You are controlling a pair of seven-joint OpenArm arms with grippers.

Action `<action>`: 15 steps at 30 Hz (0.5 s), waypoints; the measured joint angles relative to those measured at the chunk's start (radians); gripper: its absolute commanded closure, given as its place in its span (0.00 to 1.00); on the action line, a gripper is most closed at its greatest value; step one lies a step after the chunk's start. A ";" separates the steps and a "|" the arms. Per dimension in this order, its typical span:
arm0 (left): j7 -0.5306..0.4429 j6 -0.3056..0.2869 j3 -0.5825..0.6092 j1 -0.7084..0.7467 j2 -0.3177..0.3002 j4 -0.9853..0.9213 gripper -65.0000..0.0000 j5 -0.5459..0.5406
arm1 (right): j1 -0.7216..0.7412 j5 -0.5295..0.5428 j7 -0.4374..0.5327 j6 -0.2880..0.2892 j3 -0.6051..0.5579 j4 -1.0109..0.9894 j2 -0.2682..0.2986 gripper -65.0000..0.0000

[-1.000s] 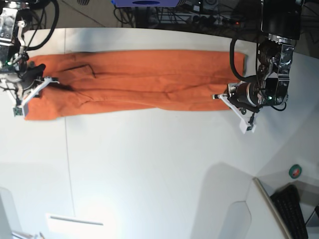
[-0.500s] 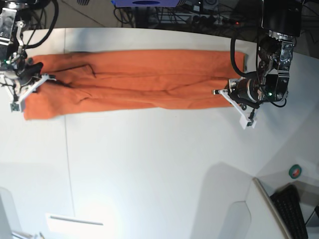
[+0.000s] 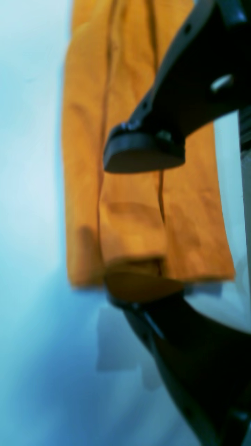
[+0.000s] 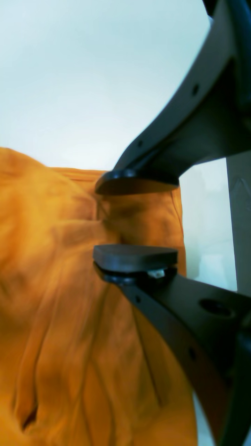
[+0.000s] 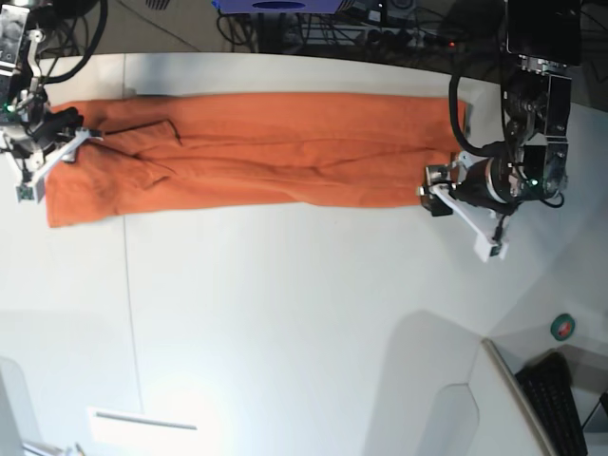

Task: Layout the t-shirt on the table in an organized manner, then fold the t-shirt properly
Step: 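Lower the folded hem onto the shirt and hold it with both grippers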

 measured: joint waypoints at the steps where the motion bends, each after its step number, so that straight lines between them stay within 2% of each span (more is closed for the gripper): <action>1: 0.006 0.000 -0.039 0.007 -0.002 0.011 0.31 0.001 | -0.007 -0.002 -0.001 -0.001 0.000 0.021 0.000 0.64; 4: 0.058 0.004 -0.131 0.034 -0.011 0.085 0.33 0.011 | -0.024 -0.001 -0.003 0.000 0.040 0.085 -0.006 0.65; 5: 0.058 0.004 -0.130 0.043 -0.010 0.116 0.37 0.012 | -0.024 -0.003 0.003 0.000 0.047 0.098 -0.002 0.67; 6: 0.054 -0.004 -0.117 0.050 -0.002 0.135 0.46 0.011 | -0.019 -0.003 0.010 0.001 0.048 0.101 0.001 0.71; 7: 0.048 -0.009 -0.103 0.063 0.016 0.144 0.59 0.010 | -0.007 -0.004 0.021 0.004 0.048 0.099 0.000 0.78; 9: -0.002 -0.013 -0.080 0.095 0.085 0.130 1.00 -0.005 | 0.037 0.005 0.077 0.029 0.046 0.049 -0.003 1.00; 10: -0.044 -0.034 -0.072 0.109 0.114 0.103 1.00 -0.003 | 0.068 0.007 0.092 0.039 0.045 0.008 -0.005 1.00; 12: -0.087 -0.028 -0.071 0.116 0.146 0.015 1.00 0.005 | 0.127 0.010 0.106 0.051 0.044 -0.080 -0.006 1.00; 15: -0.174 -0.013 -0.080 0.086 0.139 -0.117 1.00 0.010 | 0.191 -0.002 0.106 0.045 0.047 -0.198 0.001 1.00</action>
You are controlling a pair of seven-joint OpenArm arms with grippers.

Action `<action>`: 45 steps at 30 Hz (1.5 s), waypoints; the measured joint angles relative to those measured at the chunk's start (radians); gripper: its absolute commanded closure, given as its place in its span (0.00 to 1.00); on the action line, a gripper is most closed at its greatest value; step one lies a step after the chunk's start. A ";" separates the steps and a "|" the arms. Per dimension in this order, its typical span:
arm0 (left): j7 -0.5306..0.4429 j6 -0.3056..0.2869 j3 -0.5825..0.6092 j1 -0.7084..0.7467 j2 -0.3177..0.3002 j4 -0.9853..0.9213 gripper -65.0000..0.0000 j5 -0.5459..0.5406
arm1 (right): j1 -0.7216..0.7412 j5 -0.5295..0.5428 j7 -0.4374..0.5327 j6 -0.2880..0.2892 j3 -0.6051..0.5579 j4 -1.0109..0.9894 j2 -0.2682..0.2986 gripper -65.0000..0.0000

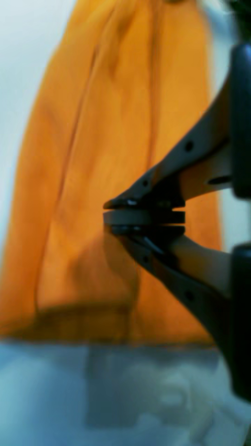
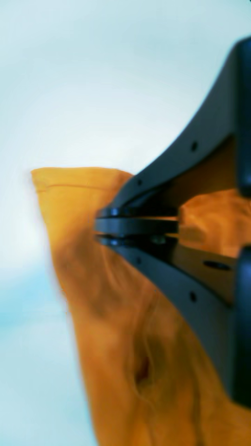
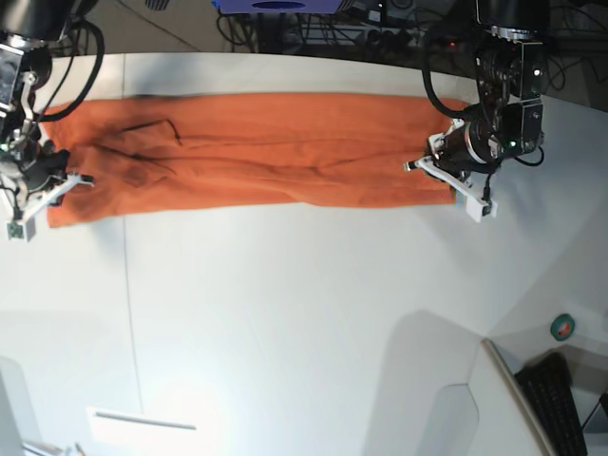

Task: Layout the t-shirt on the table in an organized manner, then fold the t-shirt properly
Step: 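Lower the folded hem onto the shirt and hold it with both grippers, then open both grippers and lift them off the orange strip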

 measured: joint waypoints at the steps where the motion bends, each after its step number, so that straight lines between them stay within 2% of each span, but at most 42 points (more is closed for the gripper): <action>1: -0.027 0.001 -0.002 -0.008 -0.005 -0.035 1.00 0.001 | 0.020 -0.001 0.000 0.002 0.001 -0.038 0.000 1.00; 5: -0.069 -0.017 -0.003 -0.048 -0.018 -0.140 1.00 -0.021 | 0.106 0.008 0.005 0.010 -0.004 -0.196 0.038 1.00; 8: -0.082 -0.026 -0.004 -0.074 -0.034 -0.188 1.00 -0.042 | 0.142 -0.003 0.074 -0.001 -0.001 -0.309 0.086 1.00; 12: -0.098 -0.044 -0.006 -0.075 -0.039 -0.215 1.00 -0.061 | 0.140 0.008 0.151 0.000 0.001 -0.416 0.098 1.00; 15: -0.103 -0.045 -0.006 -0.077 -0.040 -0.221 1.00 -0.068 | 0.162 0.007 0.143 0.001 0.001 -0.447 0.106 1.00; 19: -0.093 -0.035 -0.004 -0.068 -0.037 -0.181 1.00 -0.045 | 0.156 0.002 0.133 0.000 0.003 -0.425 0.103 1.00; 24: -0.064 -0.016 -0.004 -0.032 -0.034 -0.109 1.00 -0.010 | 0.041 -0.011 0.040 -0.009 0.003 -0.130 0.088 1.00; 27: -0.060 -0.014 -0.004 -0.032 -0.034 -0.109 1.00 -0.010 | 0.056 0.006 0.038 -0.006 -0.003 -0.060 0.064 1.00; 29: -0.060 -0.014 -0.003 -0.034 -0.035 -0.109 1.00 -0.010 | 0.099 0.008 0.033 0.005 -0.011 -0.106 0.056 1.00; 33: -0.068 -0.017 -0.004 -0.037 -0.037 -0.136 1.00 -0.020 | 0.167 0.002 0.035 0.000 -0.107 -0.280 0.091 1.00; 37: -0.071 -0.024 -0.011 -0.041 -0.043 -0.146 1.00 -0.034 | 0.219 -0.005 0.039 -0.003 -0.137 -0.418 0.097 1.00; 45: -0.072 -0.026 -0.006 -0.053 -0.054 -0.172 1.00 -0.039 | 0.224 0.002 0.071 -0.003 -0.137 -0.436 0.119 1.00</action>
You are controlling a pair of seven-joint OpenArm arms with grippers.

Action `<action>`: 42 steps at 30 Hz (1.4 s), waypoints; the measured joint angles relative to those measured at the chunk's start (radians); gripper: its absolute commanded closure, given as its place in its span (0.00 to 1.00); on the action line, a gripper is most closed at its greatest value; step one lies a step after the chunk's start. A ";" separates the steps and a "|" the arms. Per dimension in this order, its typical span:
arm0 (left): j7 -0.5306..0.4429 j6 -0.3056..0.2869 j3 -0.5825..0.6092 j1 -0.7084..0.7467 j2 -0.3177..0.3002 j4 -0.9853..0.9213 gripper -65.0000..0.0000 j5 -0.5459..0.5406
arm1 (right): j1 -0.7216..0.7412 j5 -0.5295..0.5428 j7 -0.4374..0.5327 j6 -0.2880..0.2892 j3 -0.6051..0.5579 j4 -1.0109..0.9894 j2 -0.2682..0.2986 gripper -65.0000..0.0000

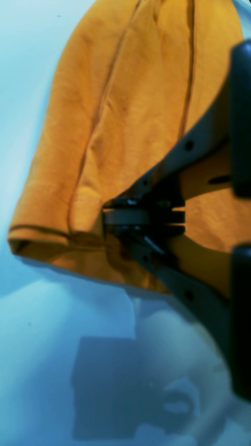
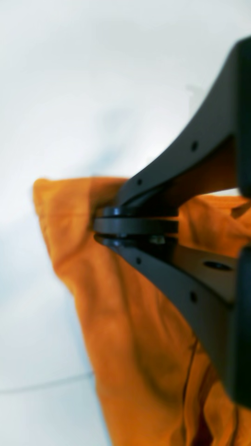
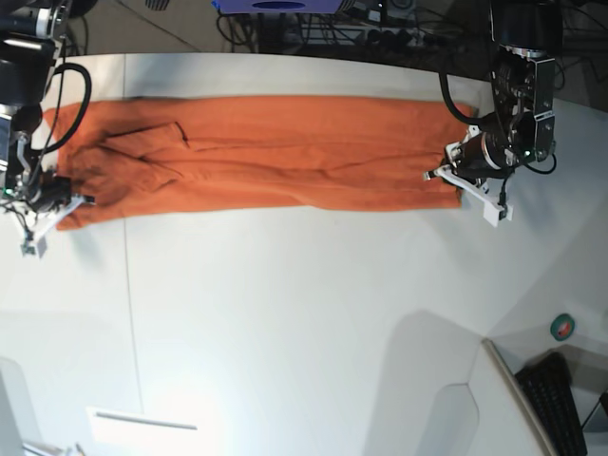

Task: Layout the t-shirt on the table in an organized manner, then fold the t-shirt properly
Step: 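Open both grippers and lift them off the orange strip, then move both grippers to the two ends of the strip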

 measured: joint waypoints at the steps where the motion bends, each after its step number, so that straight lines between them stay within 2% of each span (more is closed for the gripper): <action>1: 0.000 -0.004 0.000 -0.012 -0.002 -0.012 1.00 -0.006 | -0.004 0.000 -0.001 0.000 0.000 0.000 0.000 1.00; 7: -0.011 0.005 0.000 -0.029 0.000 -0.011 1.00 0.008 | -0.004 0.001 -0.001 0.000 0.000 0.000 0.006 1.00; 9: 0.023 0.013 -0.002 -0.028 0.003 0.024 1.00 0.019 | -0.008 -0.003 -0.005 0.000 0.000 0.013 0.009 1.00; 13: 0.047 0.020 -0.014 -0.004 0.003 0.129 1.00 0.032 | -0.106 -0.005 -0.009 0.001 0.093 0.251 -0.019 1.00; 16: 0.184 0.009 -0.134 0.021 0.012 0.239 1.00 -0.034 | -0.167 -0.011 -0.010 -0.009 0.142 0.420 -0.046 1.00; 17: 0.206 -0.018 -0.185 0.038 0.009 0.281 1.00 -0.084 | -0.182 -0.001 -0.009 -0.001 0.143 0.465 -0.050 1.00; 20: 0.251 -0.168 -0.307 0.087 -0.009 0.348 1.00 -0.254 | -0.209 0.001 -0.011 0.002 0.140 0.539 -0.053 1.00; 23: 0.259 -0.217 -0.374 0.112 -0.033 0.323 1.00 -0.276 | -0.223 0.000 -0.014 0.003 0.145 0.550 -0.050 1.00; 24: 0.254 -0.222 -0.389 0.113 -0.033 0.306 0.91 -0.271 | -0.227 -0.003 -0.016 0.002 0.147 0.548 -0.049 1.00; 28: 0.254 -0.281 -0.438 0.106 -0.027 0.196 0.21 -0.272 | -0.237 0.001 -0.016 0.003 0.142 0.547 -0.058 1.00; 29: 0.253 -0.288 -0.444 0.105 -0.027 0.167 0.08 -0.276 | -0.239 0.001 -0.016 0.002 0.142 0.547 -0.058 1.00; 30: 0.243 -0.288 -0.441 0.105 -0.028 0.135 0.00 -0.278 | -0.242 0.000 -0.015 0.002 0.142 0.547 -0.058 1.00; 33: 0.163 -0.288 -0.406 0.105 -0.034 0.041 0.00 -0.273 | -0.246 -0.002 -0.016 0.002 0.142 0.547 -0.069 1.00; 36: 0.035 -0.294 -0.258 0.100 -0.062 -0.032 0.00 -0.253 | -0.247 0.000 -0.016 0.002 0.140 0.547 -0.080 1.00; 39: -0.069 -0.306 -0.146 0.056 -0.071 -0.092 0.08 -0.241 | -0.248 0.000 -0.016 0.003 0.140 0.547 -0.080 1.00; 42: -0.124 -0.324 -0.116 0.019 -0.064 -0.153 0.10 -0.258 | -0.250 0.001 -0.016 0.002 0.140 0.546 -0.078 1.00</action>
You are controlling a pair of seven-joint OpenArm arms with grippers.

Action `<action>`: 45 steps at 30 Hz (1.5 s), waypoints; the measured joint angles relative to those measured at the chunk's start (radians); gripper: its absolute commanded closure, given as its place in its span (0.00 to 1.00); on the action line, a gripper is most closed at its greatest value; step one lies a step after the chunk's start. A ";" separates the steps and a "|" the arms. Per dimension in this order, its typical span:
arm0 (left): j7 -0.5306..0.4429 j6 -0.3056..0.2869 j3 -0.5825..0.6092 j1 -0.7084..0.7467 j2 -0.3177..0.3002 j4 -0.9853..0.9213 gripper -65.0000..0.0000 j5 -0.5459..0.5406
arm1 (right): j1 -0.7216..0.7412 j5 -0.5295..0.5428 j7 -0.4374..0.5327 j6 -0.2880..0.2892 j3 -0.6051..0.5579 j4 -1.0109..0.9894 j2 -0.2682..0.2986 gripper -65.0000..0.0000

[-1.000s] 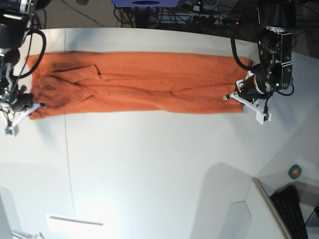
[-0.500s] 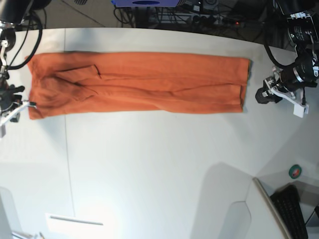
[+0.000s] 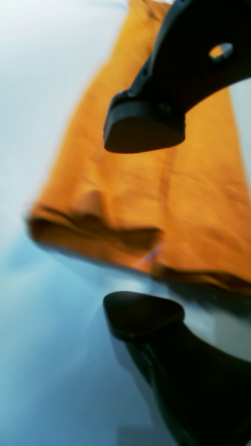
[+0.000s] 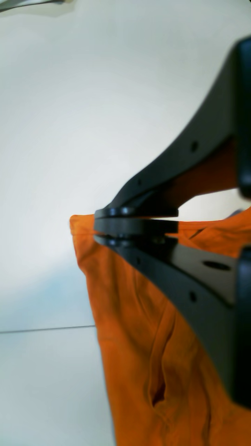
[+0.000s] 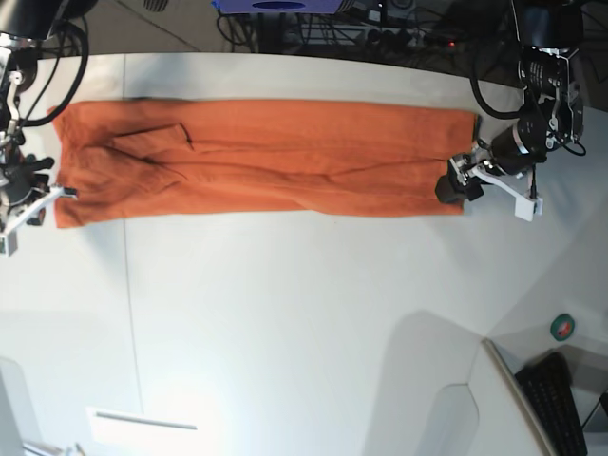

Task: Layout the t-shirt on the table in an organized manner, then fold the t-shirt properly
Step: 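Move both grippers to the two ends of the strip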

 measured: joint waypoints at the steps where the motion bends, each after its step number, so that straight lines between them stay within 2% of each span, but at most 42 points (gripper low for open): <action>1: -0.005 -0.008 0.005 -0.002 -0.003 -0.009 0.10 -0.004 | 0.000 0.000 0.000 0.000 0.000 0.000 0.000 1.00; 9: -0.020 -0.003 0.083 0.010 -0.010 0.028 0.10 -0.001 | -0.021 0.000 -0.002 0.000 0.000 0.000 0.000 1.00; 16: -0.003 -0.014 0.085 0.056 -0.006 0.066 0.11 -0.021 | -0.019 0.000 0.000 0.000 0.000 0.000 0.000 1.00; 19: -0.013 -0.027 0.081 0.049 -0.012 0.031 0.25 -0.030 | -0.016 0.000 0.000 0.000 0.000 0.000 0.000 1.00; 24: -0.016 -0.012 0.086 0.043 -0.023 0.003 0.62 -0.021 | -0.016 0.000 0.000 0.000 0.000 0.000 0.000 1.00; 26: -0.007 -0.005 0.086 0.045 -0.023 0.001 0.77 -0.016 | -0.016 0.000 0.000 0.000 0.000 0.000 0.000 1.00; 28: 0.008 -0.004 0.087 0.045 -0.023 -0.003 1.00 -0.009 | -0.016 -0.001 0.000 0.000 0.000 0.000 0.000 1.00; 34: 0.046 -0.005 0.087 0.016 -0.038 -0.019 1.00 -0.013 | -0.016 0.000 0.000 0.000 0.000 0.000 0.000 1.00; 36: 0.058 -0.006 0.093 -0.003 -0.067 -0.026 1.00 0.001 | -0.016 -0.001 -0.001 0.000 0.000 0.000 0.000 1.00; 38: 0.073 0.024 0.092 -0.007 -0.111 0.002 1.00 0.035 | -0.016 0.000 0.000 0.000 0.000 0.000 0.000 1.00; 41: 0.087 0.046 0.042 0.035 -0.173 0.077 1.00 0.055 | -0.016 0.000 0.000 0.000 0.000 0.000 -0.003 1.00; 45: 0.206 0.044 -0.022 0.056 -0.173 0.180 1.00 0.051 | -0.016 0.000 0.000 0.000 0.000 0.000 -0.003 1.00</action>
